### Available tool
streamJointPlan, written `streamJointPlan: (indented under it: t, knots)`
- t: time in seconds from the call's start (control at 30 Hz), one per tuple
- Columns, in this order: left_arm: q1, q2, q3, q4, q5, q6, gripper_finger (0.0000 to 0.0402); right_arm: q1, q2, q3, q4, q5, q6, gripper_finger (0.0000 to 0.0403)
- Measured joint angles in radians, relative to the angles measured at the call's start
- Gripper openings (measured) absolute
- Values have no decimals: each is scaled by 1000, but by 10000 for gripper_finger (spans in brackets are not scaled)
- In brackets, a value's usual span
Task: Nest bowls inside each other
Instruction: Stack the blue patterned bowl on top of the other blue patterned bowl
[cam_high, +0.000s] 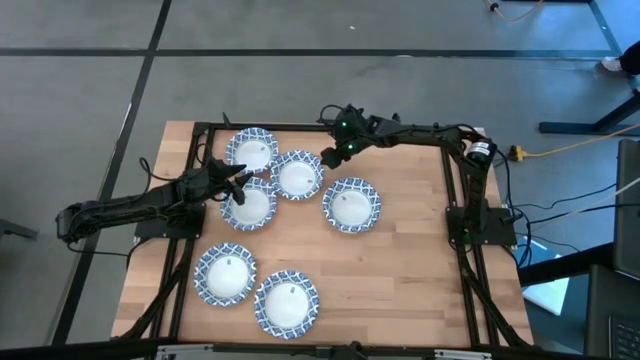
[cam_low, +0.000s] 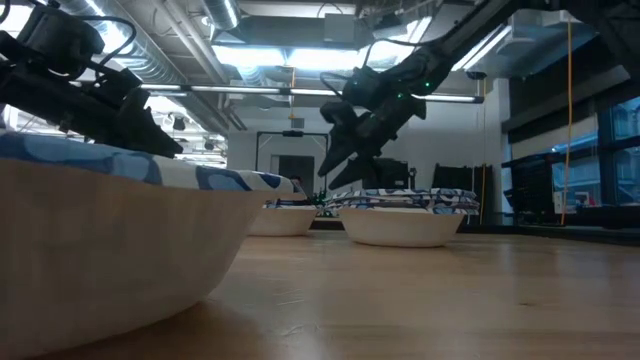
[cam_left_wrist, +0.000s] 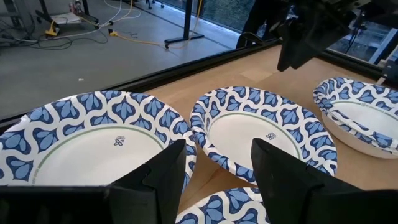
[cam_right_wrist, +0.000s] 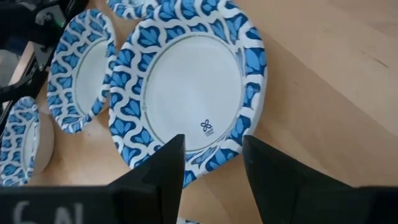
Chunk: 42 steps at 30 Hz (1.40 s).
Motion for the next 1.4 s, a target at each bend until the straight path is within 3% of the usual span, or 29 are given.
streamJointPlan:
  t: [0.43, 1.03, 1.4]
  knots:
    - [0, 0, 0, 0, 0, 0, 176, 19, 0, 0, -2, 29, 28, 163]
    - [0, 0, 0, 0, 0, -19, 176, 28, 63, -1, -21, -38, 52, 163]
    - [0, 0, 0, 0, 0, -19, 176, 31, 65, 3, 14, -19, 78, 163]
